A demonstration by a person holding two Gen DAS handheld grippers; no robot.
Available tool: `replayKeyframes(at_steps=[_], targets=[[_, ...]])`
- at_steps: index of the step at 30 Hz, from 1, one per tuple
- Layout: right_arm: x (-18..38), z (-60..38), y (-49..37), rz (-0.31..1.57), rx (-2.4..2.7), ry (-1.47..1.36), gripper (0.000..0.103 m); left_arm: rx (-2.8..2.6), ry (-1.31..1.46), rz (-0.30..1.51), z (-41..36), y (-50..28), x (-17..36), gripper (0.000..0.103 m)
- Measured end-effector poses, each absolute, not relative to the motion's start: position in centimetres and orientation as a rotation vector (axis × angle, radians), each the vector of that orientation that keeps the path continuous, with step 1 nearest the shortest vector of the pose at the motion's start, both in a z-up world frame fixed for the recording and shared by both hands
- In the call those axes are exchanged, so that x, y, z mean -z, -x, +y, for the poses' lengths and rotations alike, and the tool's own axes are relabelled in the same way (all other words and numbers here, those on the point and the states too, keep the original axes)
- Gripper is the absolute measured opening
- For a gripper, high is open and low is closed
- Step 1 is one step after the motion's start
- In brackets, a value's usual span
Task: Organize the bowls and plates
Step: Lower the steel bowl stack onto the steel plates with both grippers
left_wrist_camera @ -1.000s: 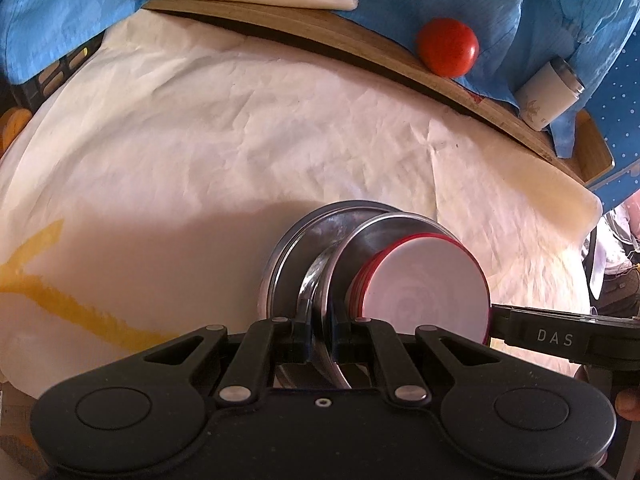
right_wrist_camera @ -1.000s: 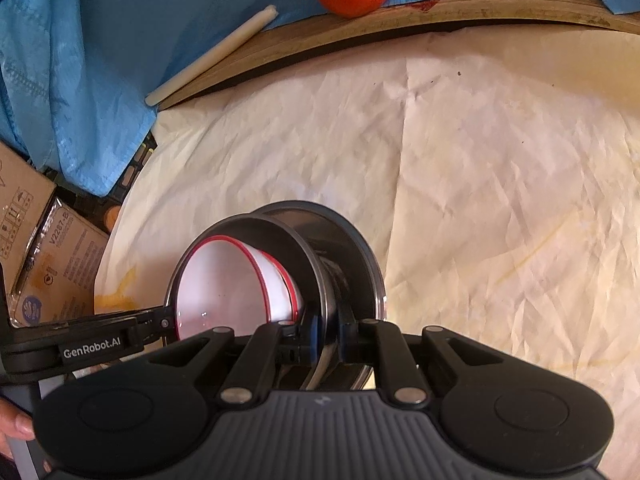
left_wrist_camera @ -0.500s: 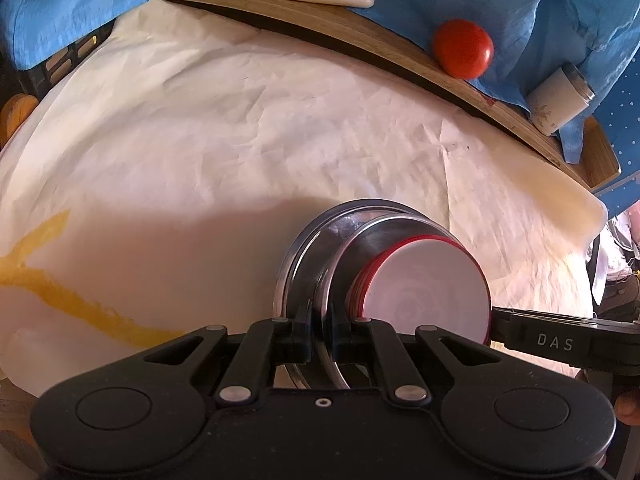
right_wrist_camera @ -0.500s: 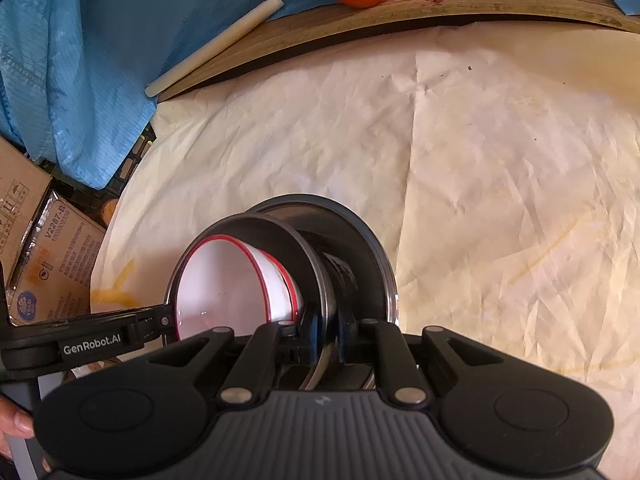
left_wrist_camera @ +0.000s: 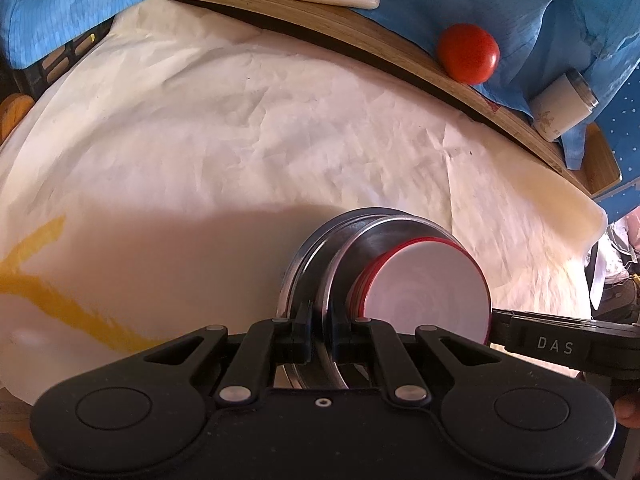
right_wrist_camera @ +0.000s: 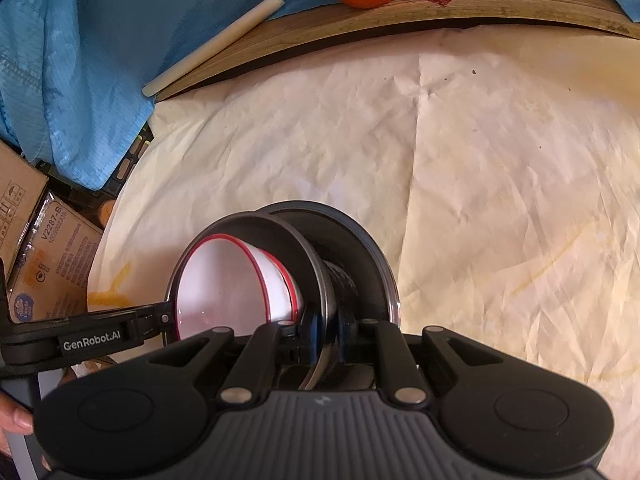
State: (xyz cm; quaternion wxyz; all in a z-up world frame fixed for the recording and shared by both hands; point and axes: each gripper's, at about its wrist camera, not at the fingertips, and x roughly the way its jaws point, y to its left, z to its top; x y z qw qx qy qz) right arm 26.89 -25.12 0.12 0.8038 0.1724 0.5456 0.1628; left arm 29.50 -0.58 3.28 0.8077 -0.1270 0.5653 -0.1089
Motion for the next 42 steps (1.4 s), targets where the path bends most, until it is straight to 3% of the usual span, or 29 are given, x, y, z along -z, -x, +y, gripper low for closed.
replayKeyframes(at_steps=[42], targets=[[0.00,-25.02,-26.69,1.152,-0.330,-0.375,0.013,0.234,0.296,1.201,-0.72,-30.07,-2.71,0.007]])
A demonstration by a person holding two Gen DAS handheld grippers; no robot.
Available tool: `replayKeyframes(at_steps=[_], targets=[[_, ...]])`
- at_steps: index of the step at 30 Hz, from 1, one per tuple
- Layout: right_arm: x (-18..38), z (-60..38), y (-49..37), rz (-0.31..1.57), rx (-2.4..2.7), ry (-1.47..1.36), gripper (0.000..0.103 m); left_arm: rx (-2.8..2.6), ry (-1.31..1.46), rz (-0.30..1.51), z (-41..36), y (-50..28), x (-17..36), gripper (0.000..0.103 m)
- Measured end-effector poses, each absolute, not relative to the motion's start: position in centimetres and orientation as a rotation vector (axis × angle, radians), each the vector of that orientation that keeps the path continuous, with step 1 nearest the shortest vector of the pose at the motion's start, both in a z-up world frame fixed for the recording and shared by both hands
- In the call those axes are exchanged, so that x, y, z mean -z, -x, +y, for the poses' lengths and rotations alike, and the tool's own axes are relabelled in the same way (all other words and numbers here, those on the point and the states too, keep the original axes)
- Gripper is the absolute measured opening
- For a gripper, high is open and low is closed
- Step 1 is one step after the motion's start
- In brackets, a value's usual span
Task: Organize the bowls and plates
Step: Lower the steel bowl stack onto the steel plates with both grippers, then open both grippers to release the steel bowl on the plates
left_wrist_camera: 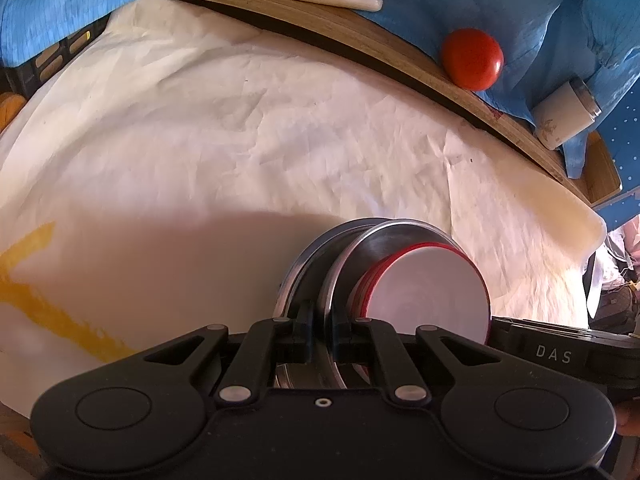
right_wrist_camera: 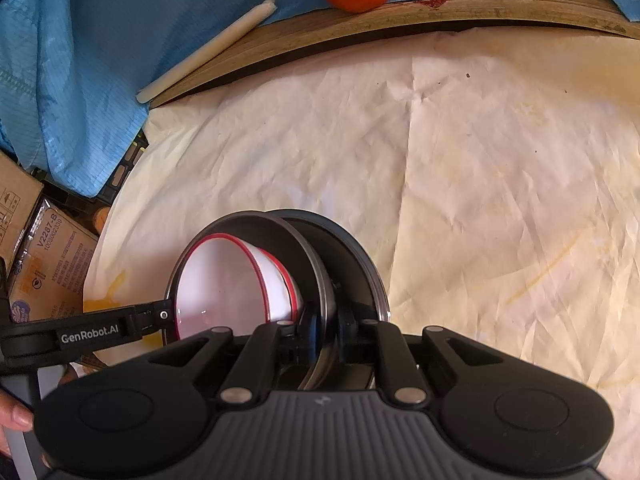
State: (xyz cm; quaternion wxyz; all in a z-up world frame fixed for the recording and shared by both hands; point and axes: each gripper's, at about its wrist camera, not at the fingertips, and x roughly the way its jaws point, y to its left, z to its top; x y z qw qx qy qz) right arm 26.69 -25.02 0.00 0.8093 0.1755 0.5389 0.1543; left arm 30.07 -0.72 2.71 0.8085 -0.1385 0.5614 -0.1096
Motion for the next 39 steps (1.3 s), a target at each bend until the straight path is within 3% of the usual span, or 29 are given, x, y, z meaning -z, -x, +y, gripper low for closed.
replayKeyframes(at_steps=[19,23,34,35,38,39], targets=[[-0.4,-24.7,-26.8,1.148,-0.331,-0.331,0.012,0.236,0.267,1.192,-0.9,-30.1,-2.9,0.009],[-1.3,-24.4,-26.7,1.110,-0.316,-0.277,0.019,0.221,0.254,1.162,-0.8,-30.1,-3.3,0.012],[-1.7,-24.5,-26.8,1.100,-0.317,-0.280,0.023,0.222,0.244,1.154,-0.8,-30.0,-3.5,0.014],[-1.7,-24.8,-26.7,1.090,-0.315,-0.279,0.026,0.220,0.246,1.149,-0.7,-29.9,-3.6,0.016],[-2.0,-25.1,-26.6,1.081,-0.316,-0.273,0.027,0.182,0.219,1.109,-0.5,-29.7,-4.0,0.038],[-2.0,-25.1,-26.6,1.081,-0.316,-0.271,0.027,0.182,0.216,1.096,-0.4,-29.7,-4.1,0.039]])
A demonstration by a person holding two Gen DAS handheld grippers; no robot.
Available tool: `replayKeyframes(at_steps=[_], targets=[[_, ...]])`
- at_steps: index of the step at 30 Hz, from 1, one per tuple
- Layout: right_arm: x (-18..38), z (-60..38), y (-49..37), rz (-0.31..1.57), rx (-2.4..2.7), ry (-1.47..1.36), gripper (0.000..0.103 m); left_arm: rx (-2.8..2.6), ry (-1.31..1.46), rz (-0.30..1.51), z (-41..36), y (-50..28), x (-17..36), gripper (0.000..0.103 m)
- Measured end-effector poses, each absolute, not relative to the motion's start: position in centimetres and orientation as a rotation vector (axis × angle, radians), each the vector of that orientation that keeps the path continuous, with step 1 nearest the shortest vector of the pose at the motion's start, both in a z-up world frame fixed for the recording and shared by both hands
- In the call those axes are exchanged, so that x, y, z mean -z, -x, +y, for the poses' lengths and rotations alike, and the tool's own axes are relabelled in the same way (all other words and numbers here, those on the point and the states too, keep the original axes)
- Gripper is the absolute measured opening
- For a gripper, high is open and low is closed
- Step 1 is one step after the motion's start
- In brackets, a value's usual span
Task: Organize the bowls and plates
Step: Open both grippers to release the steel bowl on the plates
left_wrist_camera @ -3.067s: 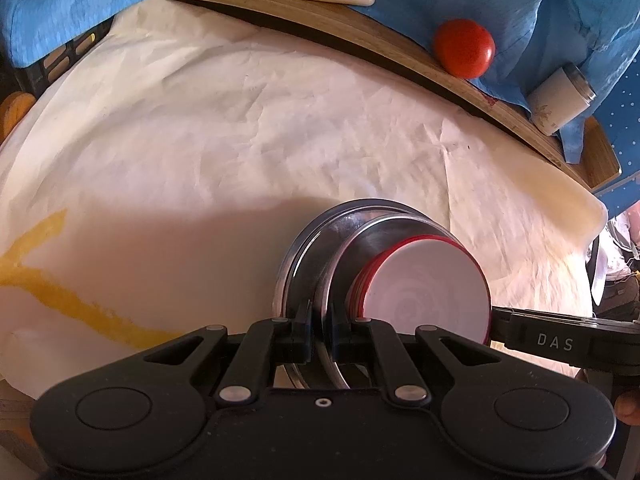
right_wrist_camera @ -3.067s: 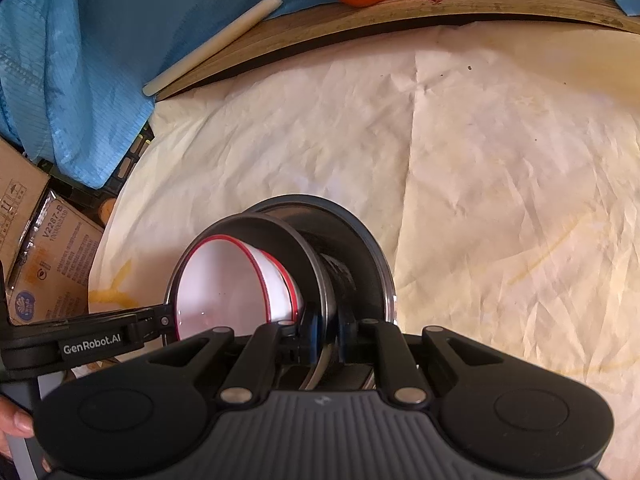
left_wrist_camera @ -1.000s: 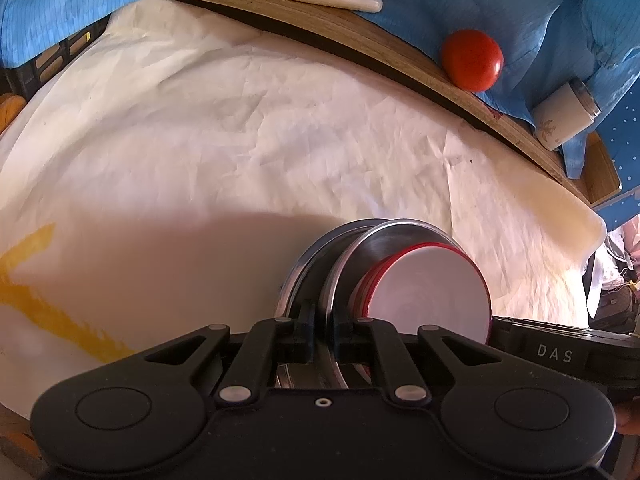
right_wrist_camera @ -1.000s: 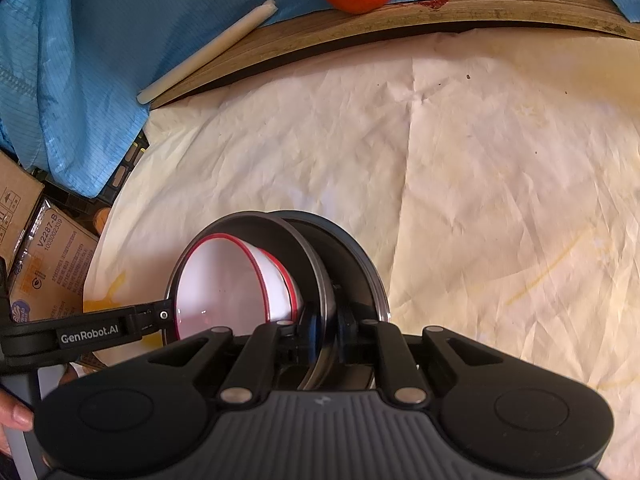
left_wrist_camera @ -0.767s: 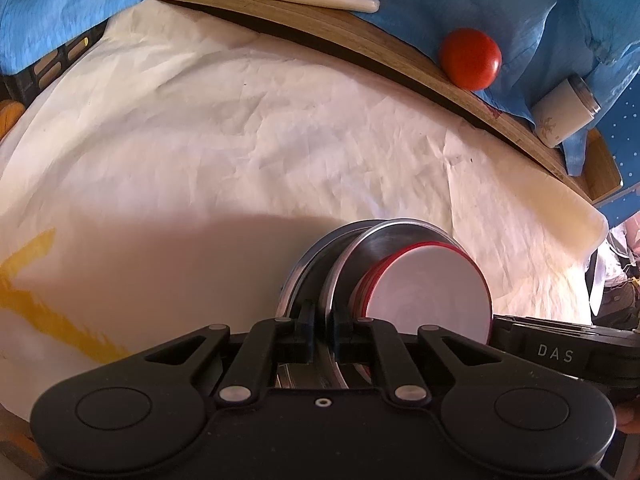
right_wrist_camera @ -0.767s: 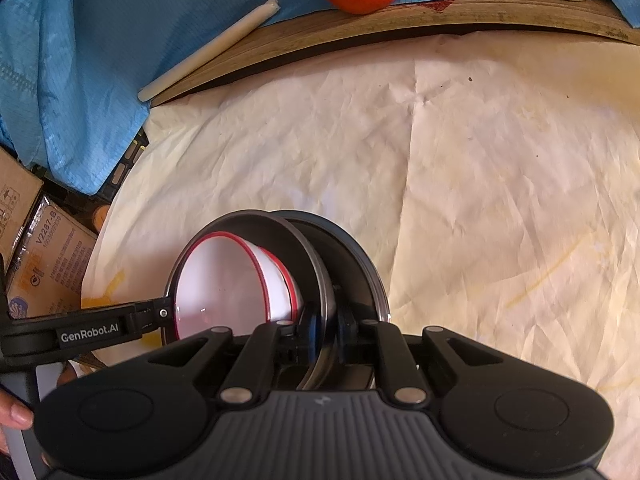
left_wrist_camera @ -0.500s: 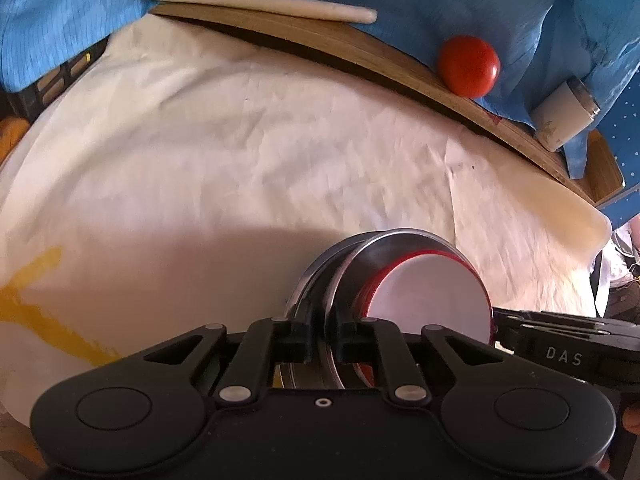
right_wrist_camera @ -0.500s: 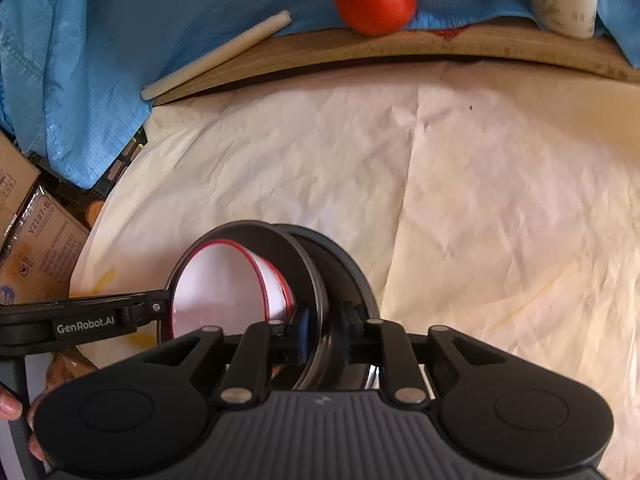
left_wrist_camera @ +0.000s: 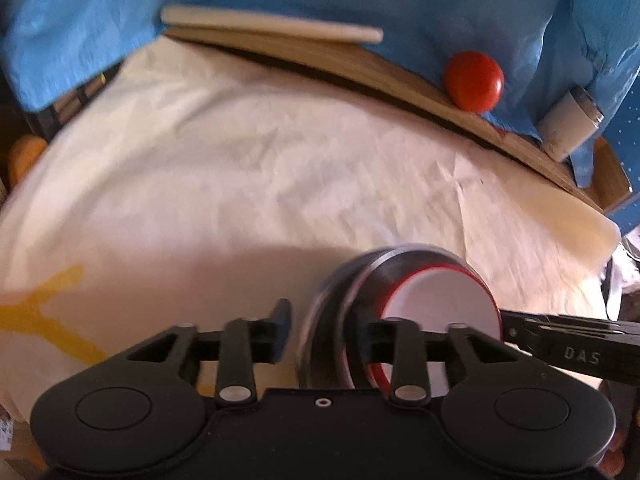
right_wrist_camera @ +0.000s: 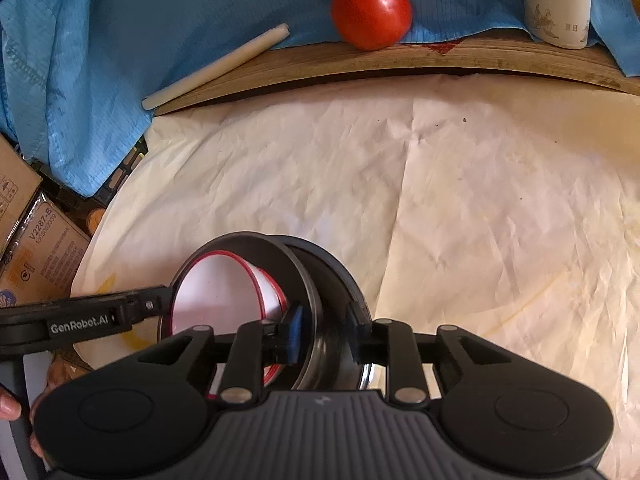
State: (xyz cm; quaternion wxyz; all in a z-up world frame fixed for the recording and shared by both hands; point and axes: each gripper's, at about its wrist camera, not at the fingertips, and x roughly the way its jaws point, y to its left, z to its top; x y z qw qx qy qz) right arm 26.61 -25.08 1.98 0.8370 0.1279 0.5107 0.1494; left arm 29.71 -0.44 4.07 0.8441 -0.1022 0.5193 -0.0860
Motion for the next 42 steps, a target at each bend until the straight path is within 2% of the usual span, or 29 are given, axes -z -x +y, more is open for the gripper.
replayKeyframes(at_steps=[7,9,11,13,19,27,34,38,42], targets=[[-2.2,-24.8,-26.6,1.067,-0.311,-0.243,0.028,0.182,0.223,1.090,-0.2,-29.8,-4.2,0.042],[-2.3,-24.8,-26.5,1.060,-0.310,-0.244,0.029,0.182,0.227,1.078,-0.1,-29.7,-4.3,0.049],[-2.5,-24.9,-26.3,1.042,-0.283,-0.225,0.049,0.175,0.234,1.066,0.0,-29.7,-4.5,0.052],[-2.6,-25.1,-26.1,1.016,-0.275,-0.215,0.057,0.172,0.246,1.059,0.3,-29.6,-4.5,0.056],[-2.4,-25.6,-26.3,1.018,-0.281,-0.248,0.061,0.154,0.269,1.060,0.6,-29.6,-4.1,0.065],[-1.7,-26.6,-26.3,1.003,-0.274,-0.297,0.074,0.126,0.287,1.000,1.2,-29.2,-4.3,0.091],[-2.1,-26.9,-25.3,0.937,-0.262,-0.290,0.083,0.148,0.268,0.951,0.8,-28.2,-4.6,0.098],[-2.6,-27.0,-24.3,0.870,-0.287,-0.300,0.095,0.162,0.239,0.893,0.5,-27.2,-5.0,0.102],[-2.9,-26.7,-23.0,0.803,-0.315,-0.305,0.097,0.159,0.217,0.841,0.3,-26.3,-5.2,0.102]])
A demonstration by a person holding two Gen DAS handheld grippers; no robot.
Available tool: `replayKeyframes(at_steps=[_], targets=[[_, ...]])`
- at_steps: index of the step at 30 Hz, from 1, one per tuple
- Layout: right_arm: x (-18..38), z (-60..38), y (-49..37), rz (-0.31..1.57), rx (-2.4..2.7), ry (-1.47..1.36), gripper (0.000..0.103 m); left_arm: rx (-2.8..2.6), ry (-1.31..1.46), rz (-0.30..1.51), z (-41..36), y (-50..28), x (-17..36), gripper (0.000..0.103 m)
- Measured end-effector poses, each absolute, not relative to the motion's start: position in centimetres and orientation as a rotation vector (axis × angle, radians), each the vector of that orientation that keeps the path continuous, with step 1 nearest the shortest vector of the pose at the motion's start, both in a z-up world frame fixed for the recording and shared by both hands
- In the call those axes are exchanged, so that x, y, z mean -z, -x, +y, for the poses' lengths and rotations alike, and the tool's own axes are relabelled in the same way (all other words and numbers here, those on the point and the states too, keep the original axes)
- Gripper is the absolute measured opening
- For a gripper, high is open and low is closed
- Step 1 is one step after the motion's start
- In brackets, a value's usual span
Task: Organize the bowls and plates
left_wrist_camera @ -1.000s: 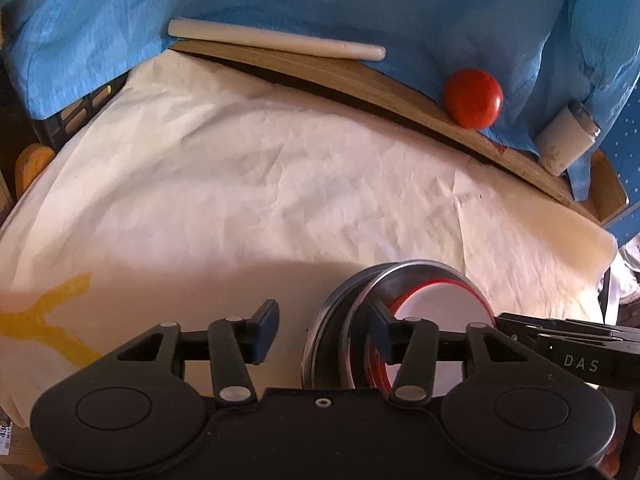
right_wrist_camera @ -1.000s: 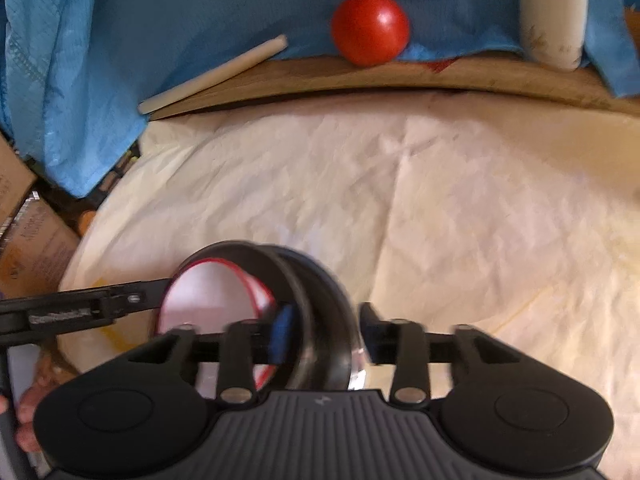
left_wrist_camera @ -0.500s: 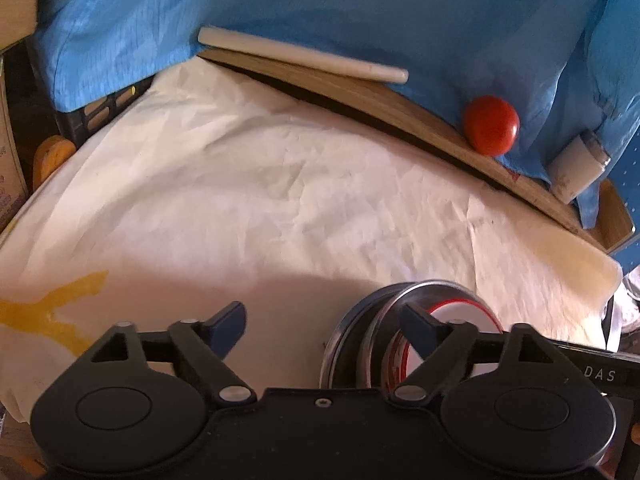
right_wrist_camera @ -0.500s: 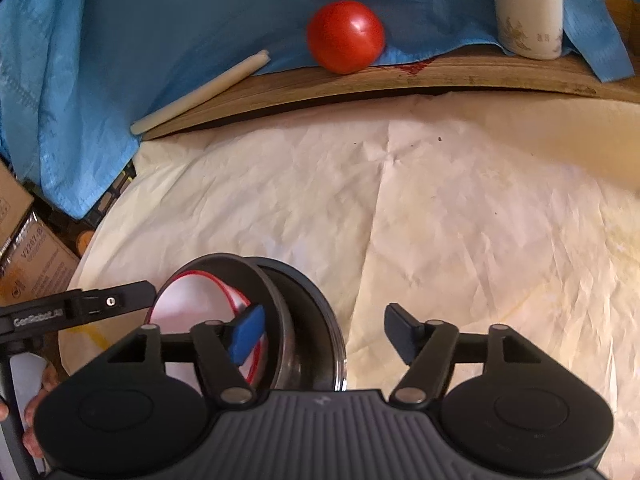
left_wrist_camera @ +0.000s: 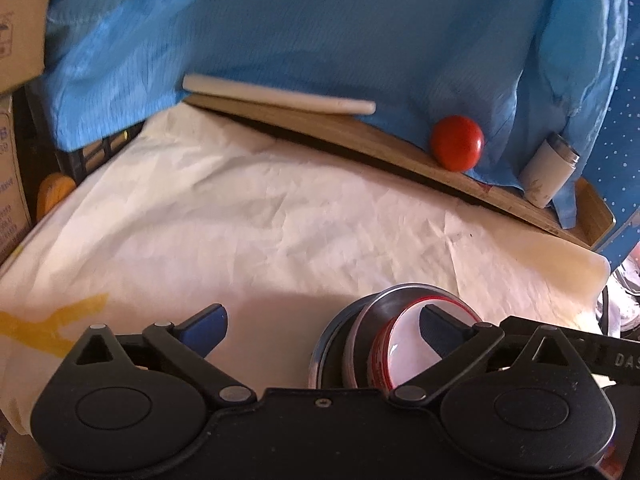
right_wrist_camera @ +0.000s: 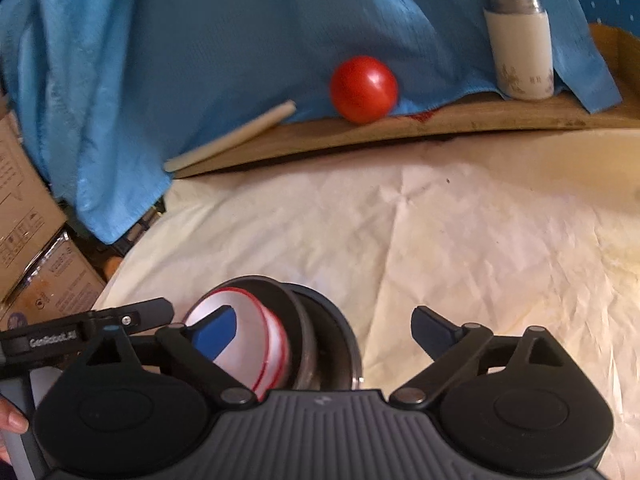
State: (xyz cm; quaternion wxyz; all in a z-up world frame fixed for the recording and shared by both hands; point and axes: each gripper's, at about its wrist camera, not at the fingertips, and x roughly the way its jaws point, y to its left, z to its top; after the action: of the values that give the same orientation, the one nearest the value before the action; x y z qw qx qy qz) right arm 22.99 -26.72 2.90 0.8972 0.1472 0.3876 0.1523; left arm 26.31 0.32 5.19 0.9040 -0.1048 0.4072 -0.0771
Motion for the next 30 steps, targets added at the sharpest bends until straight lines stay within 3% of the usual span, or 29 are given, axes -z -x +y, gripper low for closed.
replayKeyframes(at_steps=[8,30], targets=[[-3.3,-25.9,-21.0,0.674,-0.323,-0.269,0.102,0.135,0.210,0.722,1.0,-24.3,-5.4,0.102],[-1.5,-26.2,-14.7,0.411,-0.279,-0.257,0.103,0.071,0.191,0.456,0.7,-18.3,-3.6,0.102]])
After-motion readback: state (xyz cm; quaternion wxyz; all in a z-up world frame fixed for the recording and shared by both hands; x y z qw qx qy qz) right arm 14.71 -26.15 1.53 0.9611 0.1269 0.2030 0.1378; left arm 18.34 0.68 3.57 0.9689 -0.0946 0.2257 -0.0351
